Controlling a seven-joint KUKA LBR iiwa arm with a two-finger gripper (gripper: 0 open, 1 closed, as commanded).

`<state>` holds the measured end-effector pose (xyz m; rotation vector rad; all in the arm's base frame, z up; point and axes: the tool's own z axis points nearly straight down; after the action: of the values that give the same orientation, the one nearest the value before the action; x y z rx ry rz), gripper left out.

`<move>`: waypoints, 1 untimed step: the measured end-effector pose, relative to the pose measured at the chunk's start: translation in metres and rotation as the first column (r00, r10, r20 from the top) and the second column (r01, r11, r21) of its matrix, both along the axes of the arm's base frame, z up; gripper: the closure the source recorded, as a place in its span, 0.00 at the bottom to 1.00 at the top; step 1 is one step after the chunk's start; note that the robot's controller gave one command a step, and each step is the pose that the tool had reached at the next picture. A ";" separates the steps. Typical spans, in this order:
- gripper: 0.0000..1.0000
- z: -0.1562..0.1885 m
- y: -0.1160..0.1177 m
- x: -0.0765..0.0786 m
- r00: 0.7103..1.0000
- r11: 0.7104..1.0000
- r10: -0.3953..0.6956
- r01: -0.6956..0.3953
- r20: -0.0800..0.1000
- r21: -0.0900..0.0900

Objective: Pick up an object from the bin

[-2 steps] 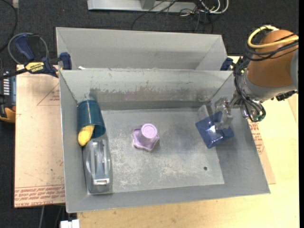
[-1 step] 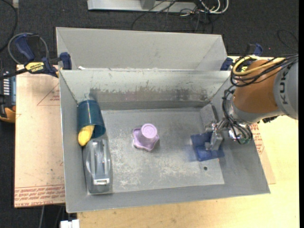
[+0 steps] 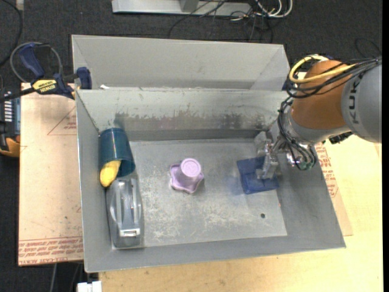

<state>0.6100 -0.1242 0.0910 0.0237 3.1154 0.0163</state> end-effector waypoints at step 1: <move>1.00 0.125 -0.026 -0.005 1.000 1.000 -0.010 0.010 -0.003 0.000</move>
Offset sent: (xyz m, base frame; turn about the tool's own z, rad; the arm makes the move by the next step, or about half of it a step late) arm 0.0136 -0.0252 0.1665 0.0026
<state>0.6048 -0.1505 0.2160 0.0401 3.1186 0.0157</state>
